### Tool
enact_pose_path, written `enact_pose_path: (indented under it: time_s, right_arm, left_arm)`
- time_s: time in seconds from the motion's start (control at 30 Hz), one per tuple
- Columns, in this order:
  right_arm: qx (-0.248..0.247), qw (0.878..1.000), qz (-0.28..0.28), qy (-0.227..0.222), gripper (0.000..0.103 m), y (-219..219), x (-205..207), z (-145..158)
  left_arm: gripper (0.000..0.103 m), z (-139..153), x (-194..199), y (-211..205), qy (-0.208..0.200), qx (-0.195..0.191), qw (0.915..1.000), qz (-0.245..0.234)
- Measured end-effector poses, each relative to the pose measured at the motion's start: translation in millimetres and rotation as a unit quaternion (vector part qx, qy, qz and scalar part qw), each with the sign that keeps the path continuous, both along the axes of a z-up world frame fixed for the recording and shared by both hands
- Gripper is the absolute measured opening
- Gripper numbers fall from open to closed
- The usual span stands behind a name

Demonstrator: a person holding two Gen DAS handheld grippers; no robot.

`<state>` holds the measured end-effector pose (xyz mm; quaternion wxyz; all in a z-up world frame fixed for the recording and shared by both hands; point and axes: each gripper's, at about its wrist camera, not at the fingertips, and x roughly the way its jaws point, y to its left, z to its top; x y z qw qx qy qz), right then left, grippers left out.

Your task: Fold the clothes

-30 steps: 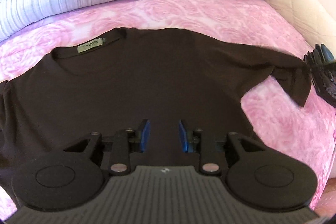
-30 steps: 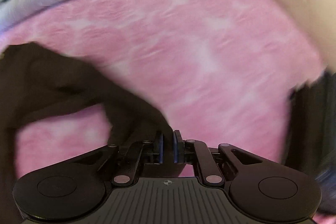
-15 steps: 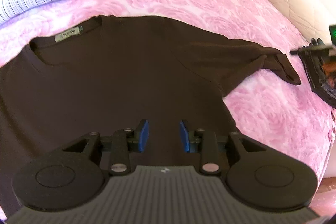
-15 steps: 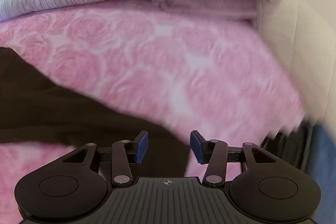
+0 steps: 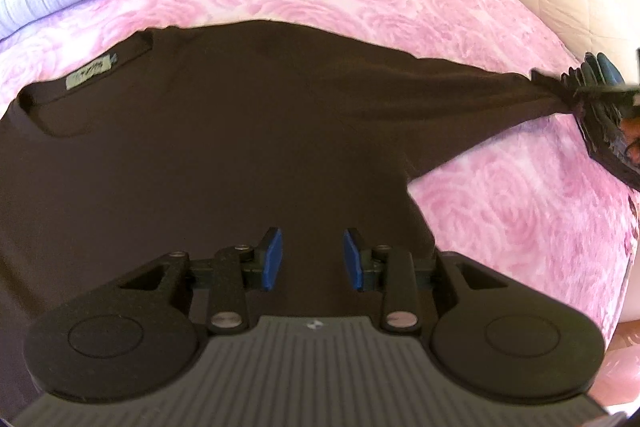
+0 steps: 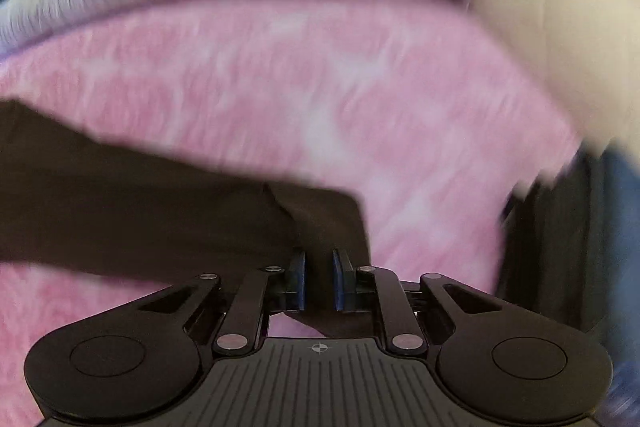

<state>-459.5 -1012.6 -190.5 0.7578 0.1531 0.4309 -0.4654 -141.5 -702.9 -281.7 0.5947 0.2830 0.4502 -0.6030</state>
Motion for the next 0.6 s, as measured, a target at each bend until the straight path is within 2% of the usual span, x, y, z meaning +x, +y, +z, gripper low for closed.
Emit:
enact_pose_path:
  time_s: [0.07,0.17,0.23,0.37,0.43,0.53,0.6]
  right_arm:
    - [-0.049,0.998,-0.026,-0.018,0.006,-9.7,-12.3,21.8]
    - [-0.076,0.993,-0.088,-0.037,0.004,-26.8,-35.3,30.6]
    - [-0.087,0.989,-0.115,-0.025,0.003,-33.1,-47.3,23.2]
    - [-0.110,0.980,-0.157,0.046,0.004,-40.7,-59.6,7.3]
    - [-0.116,0.980,-0.157,0.038,0.005,-33.1,-61.3,10.2]
    - [-0.101,0.986,-0.128,0.013,0.008,-10.3,-50.3,12.5]
    - [-0.085,0.991,-0.103,0.000,0.015,8.5,-38.7,10.0]
  left_arm:
    - [0.029,1.2,-2.4,-5.3,0.001,-0.004,1.0000,-0.003]
    - [0.029,1.9,-8.4,-11.2,0.004,-0.009,0.9999,-0.010]
    - [0.029,1.4,-12.8,-12.0,0.007,-0.010,0.9998,-0.014]
    - [0.030,-0.2,-20.1,-10.4,0.009,-0.007,0.9997,-0.020]
    - [0.030,-1.7,-20.1,-6.9,0.006,-0.003,0.9999,-0.015]
    - [0.030,-2.6,-14.7,2.2,0.000,0.007,1.0000,0.004]
    - [0.031,0.7,-5.8,11.5,-0.009,0.009,0.9997,0.020]
